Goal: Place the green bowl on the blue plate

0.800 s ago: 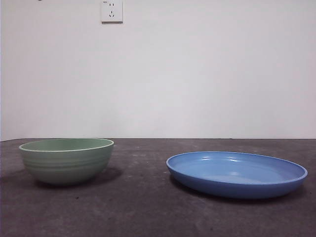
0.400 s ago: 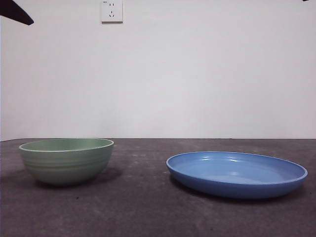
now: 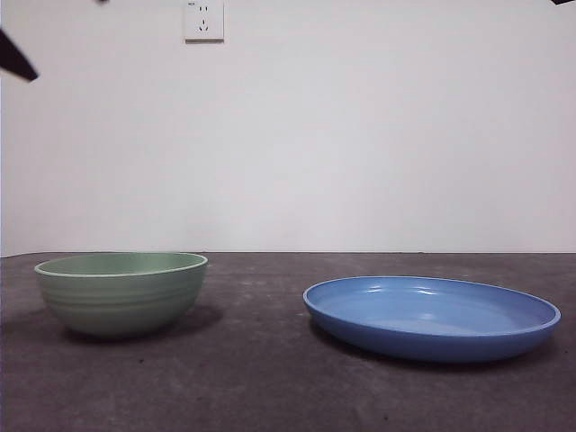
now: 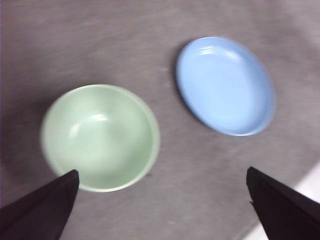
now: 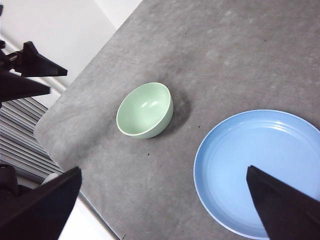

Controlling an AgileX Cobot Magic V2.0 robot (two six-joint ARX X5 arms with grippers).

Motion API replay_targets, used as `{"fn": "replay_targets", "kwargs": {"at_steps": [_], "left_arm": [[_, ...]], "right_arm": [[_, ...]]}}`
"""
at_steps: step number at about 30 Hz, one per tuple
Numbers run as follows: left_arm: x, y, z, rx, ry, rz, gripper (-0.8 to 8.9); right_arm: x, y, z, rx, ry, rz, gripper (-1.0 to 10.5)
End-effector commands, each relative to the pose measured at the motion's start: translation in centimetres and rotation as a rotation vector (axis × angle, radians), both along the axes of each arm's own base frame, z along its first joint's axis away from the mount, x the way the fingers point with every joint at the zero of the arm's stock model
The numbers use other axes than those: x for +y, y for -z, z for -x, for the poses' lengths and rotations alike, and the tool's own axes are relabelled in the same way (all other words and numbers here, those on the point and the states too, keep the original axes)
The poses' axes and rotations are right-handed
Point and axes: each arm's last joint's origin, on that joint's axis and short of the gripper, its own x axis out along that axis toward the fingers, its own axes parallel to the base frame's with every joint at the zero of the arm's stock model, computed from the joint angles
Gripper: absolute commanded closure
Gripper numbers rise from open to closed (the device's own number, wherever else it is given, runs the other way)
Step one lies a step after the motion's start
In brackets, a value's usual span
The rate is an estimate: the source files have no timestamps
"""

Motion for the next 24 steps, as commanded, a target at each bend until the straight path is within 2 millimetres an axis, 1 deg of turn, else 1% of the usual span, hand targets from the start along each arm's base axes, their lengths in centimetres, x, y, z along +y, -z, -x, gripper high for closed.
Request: {"fn": "replay_targets", "kwargs": {"at_steps": [1,6,12,17,24], "left_arm": [[-0.1,0.1,-1.0,-0.004,-0.038,-0.055,2.15],[-0.4,1.5,-2.7,0.054,-0.07,-0.112,2.19],[-1.0,4.0,-5.5,0.137,-0.111,-0.16,2.2],[-1.3,6.8,-8.0,0.209,-0.192,-0.27,2.2],[-1.8,10.6,-10.7,0.301,-0.193,-0.308,2.23]], "right_arm": [[0.1,-0.6,-0.1,-0.029,-0.01,0.003,3.3],[0.1,-0.6,-0.1,-0.028,-0.015,0.0,3.3],[0.1,-0.6,-0.1,-0.028,-0.015,0.0,3.3],[0.1,-0.6,-0.1,-0.028,-0.015,0.0,3.3],[0.1,-0.6,-0.1,-0.028,-0.015,0.0,3.3]]}}
